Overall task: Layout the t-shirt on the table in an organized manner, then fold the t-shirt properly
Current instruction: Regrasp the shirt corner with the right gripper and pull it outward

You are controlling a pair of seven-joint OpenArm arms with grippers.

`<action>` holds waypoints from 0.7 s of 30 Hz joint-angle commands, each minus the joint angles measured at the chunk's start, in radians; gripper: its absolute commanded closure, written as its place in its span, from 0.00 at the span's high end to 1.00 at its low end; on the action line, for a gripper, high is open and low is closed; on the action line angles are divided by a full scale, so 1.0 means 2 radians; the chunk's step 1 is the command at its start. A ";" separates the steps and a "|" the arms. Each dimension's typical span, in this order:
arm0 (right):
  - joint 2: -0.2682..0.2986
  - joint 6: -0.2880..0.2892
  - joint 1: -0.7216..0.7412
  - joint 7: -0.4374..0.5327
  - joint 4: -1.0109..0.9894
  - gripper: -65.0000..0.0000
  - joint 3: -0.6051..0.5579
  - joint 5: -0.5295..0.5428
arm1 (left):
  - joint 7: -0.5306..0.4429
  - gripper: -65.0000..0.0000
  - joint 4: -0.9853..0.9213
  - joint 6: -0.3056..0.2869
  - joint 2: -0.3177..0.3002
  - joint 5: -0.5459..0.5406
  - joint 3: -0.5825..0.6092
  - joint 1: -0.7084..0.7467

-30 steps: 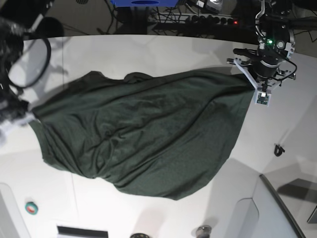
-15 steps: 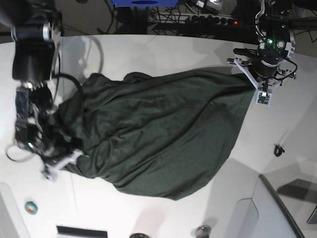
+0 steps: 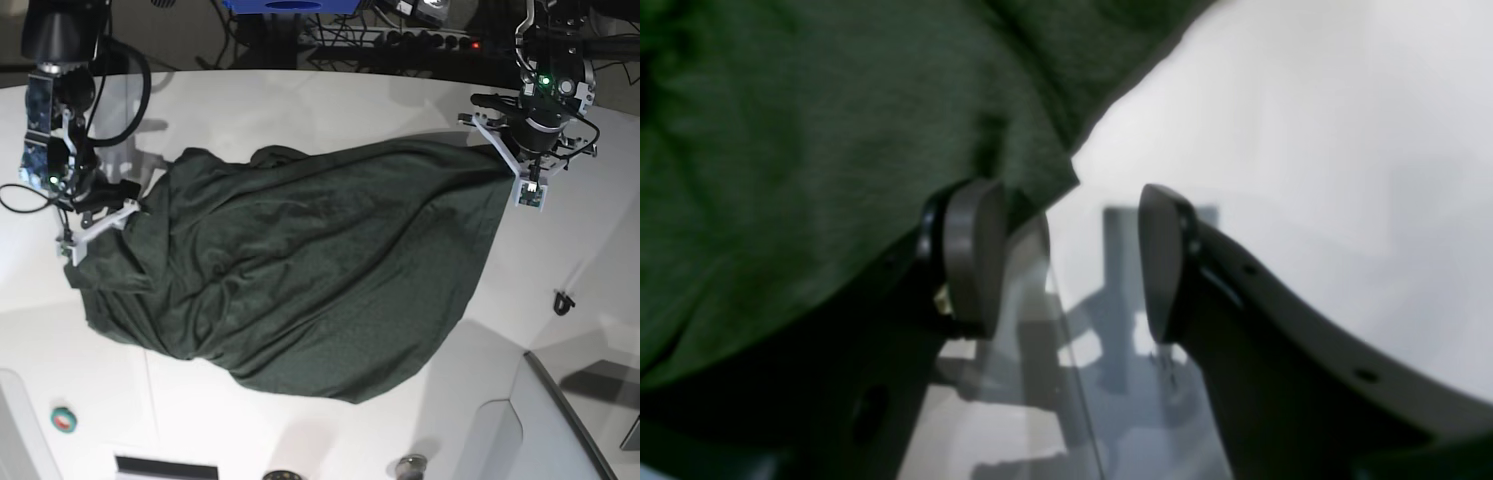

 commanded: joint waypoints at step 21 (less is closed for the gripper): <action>0.005 -0.002 -0.047 -0.005 0.090 0.01 0.018 0.004 | -0.008 0.00 0.012 0.002 -0.007 0.004 -0.007 0.005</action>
